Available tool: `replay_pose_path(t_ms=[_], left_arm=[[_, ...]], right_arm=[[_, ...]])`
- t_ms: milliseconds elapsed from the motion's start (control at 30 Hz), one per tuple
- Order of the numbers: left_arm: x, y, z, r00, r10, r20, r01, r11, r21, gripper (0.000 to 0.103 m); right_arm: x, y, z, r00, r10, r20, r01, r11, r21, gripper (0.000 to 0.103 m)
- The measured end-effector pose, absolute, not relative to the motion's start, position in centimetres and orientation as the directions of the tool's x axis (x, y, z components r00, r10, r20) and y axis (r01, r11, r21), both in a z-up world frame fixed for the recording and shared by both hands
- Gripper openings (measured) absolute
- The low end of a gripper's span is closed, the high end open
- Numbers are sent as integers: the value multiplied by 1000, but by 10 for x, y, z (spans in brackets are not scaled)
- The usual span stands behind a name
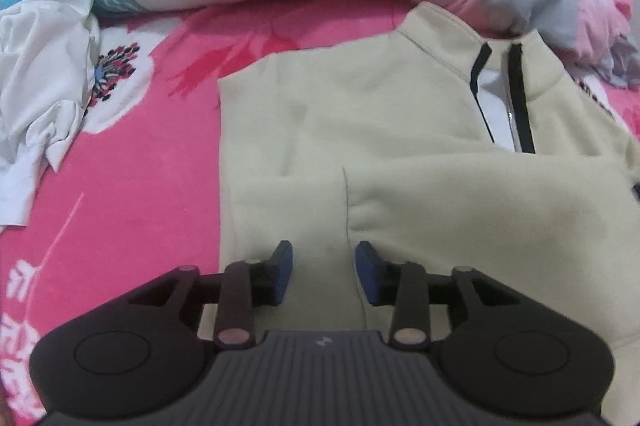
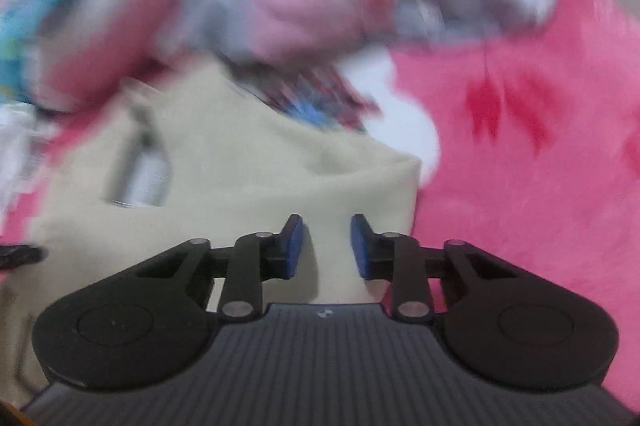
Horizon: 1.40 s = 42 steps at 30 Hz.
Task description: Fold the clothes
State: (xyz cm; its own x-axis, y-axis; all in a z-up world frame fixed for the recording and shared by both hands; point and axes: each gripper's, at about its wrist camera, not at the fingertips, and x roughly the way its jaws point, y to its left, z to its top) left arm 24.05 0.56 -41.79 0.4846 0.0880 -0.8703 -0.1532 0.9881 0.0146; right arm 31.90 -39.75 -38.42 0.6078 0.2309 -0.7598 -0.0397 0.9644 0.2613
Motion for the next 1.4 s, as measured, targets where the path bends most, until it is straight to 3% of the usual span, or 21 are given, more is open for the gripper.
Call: replay_pose_path(t_ms=[100, 200, 467, 533, 667, 700, 933, 1100, 1167, 1200, 1233, 1267, 1400], left_arm=[[239, 4, -411, 493, 91, -865, -141, 990, 24, 39], [235, 13, -396, 523, 65, -850, -173, 984, -32, 37], [266, 35, -373, 613, 10, -790, -240, 955, -174, 44], [289, 36, -377, 626, -27, -780, -245, 942, -229, 53], [333, 36, -391, 636, -100, -765, -258, 907, -333, 54], [341, 35, -395, 638, -109, -762, -260, 902, -346, 54], [400, 31, -418, 655, -164, -738, -273, 859, -433, 64], [442, 28, -435, 668, -202, -717, -281, 823, -493, 63], [446, 20, -434, 669, -196, -717, -262, 840, -474, 59], [447, 16, -434, 670, -193, -717, -252, 849, -464, 51], [449, 13, -433, 671, -189, -717, -242, 858, -454, 32], [450, 9, -433, 672, -186, -717, -233, 866, -443, 21], [445, -5, -424, 701, -175, -691, -173, 899, -403, 11]], right_arm=[[346, -411, -409, 559, 234, -796, 70, 943, 327, 16], [339, -413, -383, 578, 253, -776, 100, 922, 375, 18], [374, -372, -358, 600, 379, -705, -109, 911, 397, 19], [395, -351, -358, 581, 409, -704, -170, 906, 387, 21], [438, -314, -361, 560, 420, -715, -274, 907, 319, 38], [448, -310, -363, 546, 429, -719, -286, 903, 321, 47], [503, -312, -382, 462, 491, -739, -260, 871, 417, 49], [525, -323, -400, 415, 579, -702, -173, 808, 564, 49], [527, -321, -404, 406, 597, -692, -168, 793, 586, 42], [527, -319, -405, 404, 601, -690, -169, 790, 589, 29], [525, -316, -404, 405, 603, -687, -182, 790, 585, 26], [523, -314, -402, 413, 592, -692, -197, 800, 567, 23], [506, -309, -390, 455, 575, -680, -262, 816, 515, 14]])
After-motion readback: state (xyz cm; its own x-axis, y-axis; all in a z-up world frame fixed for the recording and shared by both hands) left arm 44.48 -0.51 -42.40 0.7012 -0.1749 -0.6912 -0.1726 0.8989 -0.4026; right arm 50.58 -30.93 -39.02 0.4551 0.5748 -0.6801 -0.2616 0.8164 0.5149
